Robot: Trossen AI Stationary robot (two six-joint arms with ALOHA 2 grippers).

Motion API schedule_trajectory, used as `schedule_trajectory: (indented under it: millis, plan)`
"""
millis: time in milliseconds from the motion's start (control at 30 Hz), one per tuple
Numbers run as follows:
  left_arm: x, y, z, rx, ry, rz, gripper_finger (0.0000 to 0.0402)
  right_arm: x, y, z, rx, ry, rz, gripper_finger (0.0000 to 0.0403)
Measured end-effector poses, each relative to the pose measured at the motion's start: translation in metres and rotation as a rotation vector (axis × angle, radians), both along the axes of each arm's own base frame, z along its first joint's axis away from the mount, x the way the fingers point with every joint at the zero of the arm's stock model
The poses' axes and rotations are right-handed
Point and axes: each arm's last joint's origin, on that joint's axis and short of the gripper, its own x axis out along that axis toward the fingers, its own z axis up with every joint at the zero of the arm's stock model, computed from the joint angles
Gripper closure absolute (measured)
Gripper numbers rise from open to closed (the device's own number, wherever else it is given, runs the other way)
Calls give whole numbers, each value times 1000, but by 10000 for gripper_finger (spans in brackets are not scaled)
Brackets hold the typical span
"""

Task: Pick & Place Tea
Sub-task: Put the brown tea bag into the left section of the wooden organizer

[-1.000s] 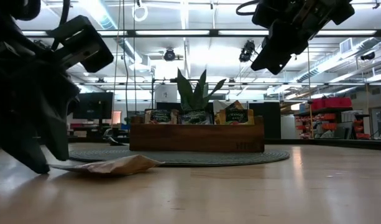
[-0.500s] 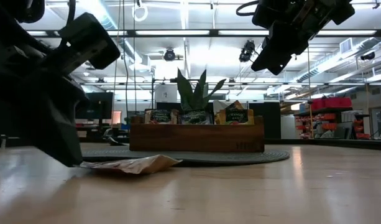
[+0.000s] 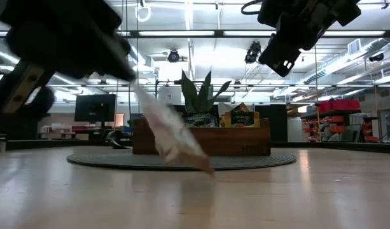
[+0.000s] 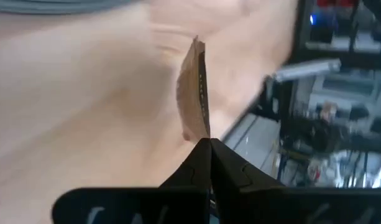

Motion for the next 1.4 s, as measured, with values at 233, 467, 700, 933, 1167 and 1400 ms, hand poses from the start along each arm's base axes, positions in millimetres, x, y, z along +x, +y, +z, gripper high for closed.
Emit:
schedule_trajectory:
  millis: [233,467,700,933,1167,1400]
  plan:
    - [19,0,22,47,-32,-129,401,1,2,2,35,-16,46,394]
    - [34,20,36,225,32,-231,401,4,2,6,50,-70,56,392]
    - [36,55,60,449,94,-334,401,6,-2,10,100,-103,47,350]
    - [37,84,97,658,108,-454,401,8,-3,14,58,-171,116,283]
    - [48,106,138,814,84,-468,401,10,-3,17,24,-220,112,234]
    - [53,122,172,950,53,-460,401,11,-4,17,-6,-228,85,206]
